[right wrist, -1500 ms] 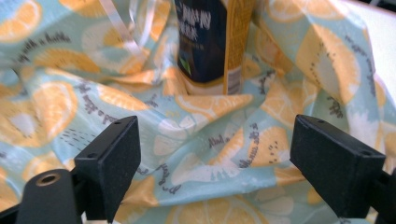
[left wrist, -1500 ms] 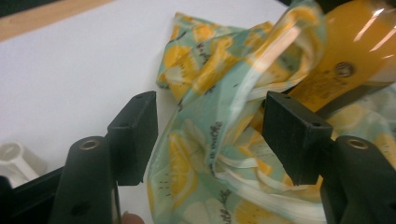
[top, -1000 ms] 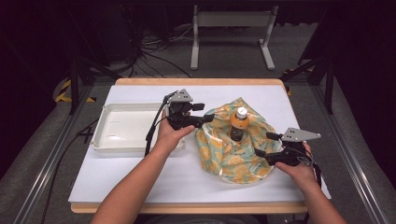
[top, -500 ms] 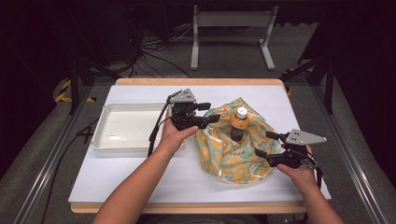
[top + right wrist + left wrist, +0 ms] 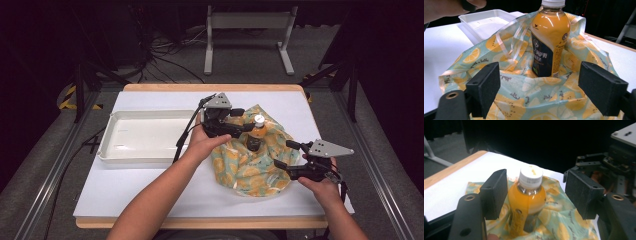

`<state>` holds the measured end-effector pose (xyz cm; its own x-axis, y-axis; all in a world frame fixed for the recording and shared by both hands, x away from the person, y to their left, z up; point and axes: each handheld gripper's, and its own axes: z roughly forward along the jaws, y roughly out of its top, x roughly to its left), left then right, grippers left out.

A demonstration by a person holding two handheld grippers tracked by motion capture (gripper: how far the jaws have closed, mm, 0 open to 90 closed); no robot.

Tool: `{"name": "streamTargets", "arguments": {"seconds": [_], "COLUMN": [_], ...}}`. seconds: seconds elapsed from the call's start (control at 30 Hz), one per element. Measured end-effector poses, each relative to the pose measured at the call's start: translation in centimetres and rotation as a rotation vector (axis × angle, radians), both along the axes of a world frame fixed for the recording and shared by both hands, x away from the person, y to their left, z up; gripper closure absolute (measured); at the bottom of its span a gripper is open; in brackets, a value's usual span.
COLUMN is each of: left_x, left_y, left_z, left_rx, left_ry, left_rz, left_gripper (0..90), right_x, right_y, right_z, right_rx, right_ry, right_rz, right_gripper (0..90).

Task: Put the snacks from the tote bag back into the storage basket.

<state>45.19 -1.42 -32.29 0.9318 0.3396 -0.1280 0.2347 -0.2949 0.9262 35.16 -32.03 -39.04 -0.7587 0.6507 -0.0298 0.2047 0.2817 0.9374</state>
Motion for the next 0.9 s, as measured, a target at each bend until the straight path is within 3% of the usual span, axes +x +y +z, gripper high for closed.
{"name": "streamTargets", "arguments": {"seconds": [0.23, 0.47, 0.9], "left_x": [0.8, 1.7, 2.1], "left_y": [-1.6, -2.6, -3.7], "left_z": [-0.5, -1.2, -2.4], "left_rx": [0.002, -0.02, 0.031], "left_ry": [0.006, 0.04, 0.019], "left_rz": [-0.021, -0.019, -0.001], "left_gripper": [34.8, 35.9, 41.9], "right_x": [-0.4, -0.6, -0.5], "right_y": [-0.5, -1.1, -0.9], "right_z": [0.1, 0.1, -0.2], "right_rx": [0.003, 0.025, 0.019], "right_ry": [-0.004, 0.001, 0.008], "right_rz": [-0.009, -0.023, -0.01], "right_gripper": [18.5, 19.0, 19.5]}}
